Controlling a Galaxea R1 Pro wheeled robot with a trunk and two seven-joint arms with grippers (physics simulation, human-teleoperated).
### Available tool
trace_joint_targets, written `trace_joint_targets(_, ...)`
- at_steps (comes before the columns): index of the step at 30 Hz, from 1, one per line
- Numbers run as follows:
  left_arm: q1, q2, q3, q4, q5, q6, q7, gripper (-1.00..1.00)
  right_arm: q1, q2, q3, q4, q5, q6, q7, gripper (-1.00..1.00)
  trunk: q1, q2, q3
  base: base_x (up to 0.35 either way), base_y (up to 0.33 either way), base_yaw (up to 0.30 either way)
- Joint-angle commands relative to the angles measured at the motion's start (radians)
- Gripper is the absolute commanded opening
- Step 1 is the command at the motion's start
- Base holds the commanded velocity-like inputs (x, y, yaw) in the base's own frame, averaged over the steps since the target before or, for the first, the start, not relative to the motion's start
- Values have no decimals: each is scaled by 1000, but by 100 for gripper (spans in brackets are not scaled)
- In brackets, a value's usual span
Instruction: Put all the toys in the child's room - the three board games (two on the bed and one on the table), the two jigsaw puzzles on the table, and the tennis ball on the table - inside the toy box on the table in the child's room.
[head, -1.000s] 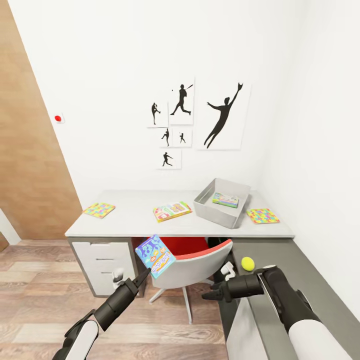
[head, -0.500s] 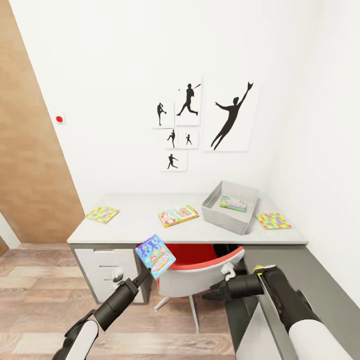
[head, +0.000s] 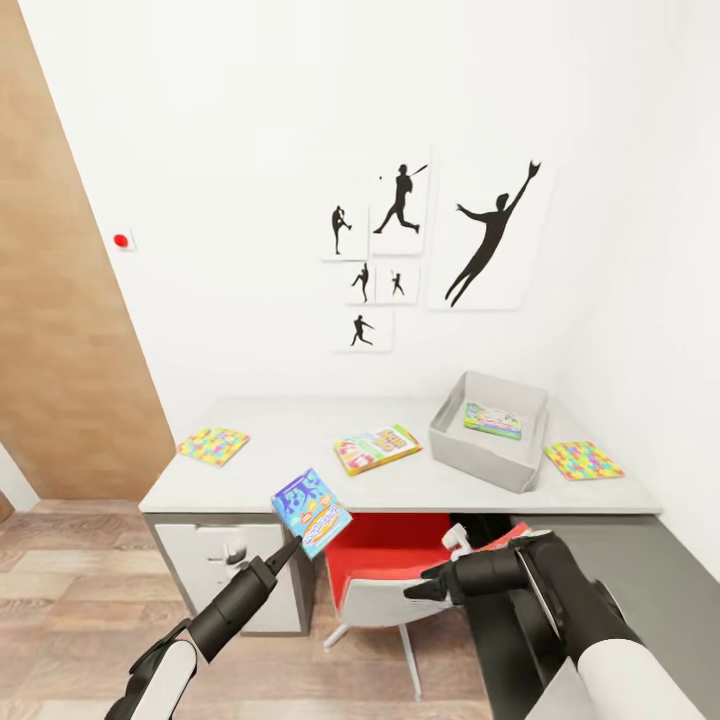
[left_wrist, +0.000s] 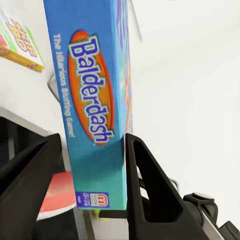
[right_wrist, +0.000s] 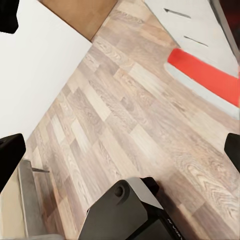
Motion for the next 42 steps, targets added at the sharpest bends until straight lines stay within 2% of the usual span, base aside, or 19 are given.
trace_joint_targets(1, -1, 0, 0, 0, 11, 10, -1, -100, -1, 1, -4, -2, 9, 10, 8, 100, 1, -2, -2, 251, 200, 0)
trace_joint_targets(8, -1, 0, 0, 0, 11, 9, -1, -100, -1, 1, -4, -2, 9, 9, 8, 100, 1, -2, -2, 235, 184, 0)
trace_joint_targets(13, 28, 29, 28, 13, 7, -3, -12, -100, -28, 29, -2, 23, 31, 1, -2, 100, 1, -2, -2, 0, 0, 0)
trace_joint_targets(16, 45, 44, 28, 13, 7, -3, -12, -100, -28, 32, -2, 23, 31, 1, -2, 100, 1, -2, -2, 0, 0, 0)
trace_joint_targets(42, 48, 44, 28, 13, 7, -3, -12, -100, -28, 32, -2, 23, 31, 1, -2, 100, 1, -2, -2, 0, 0, 0)
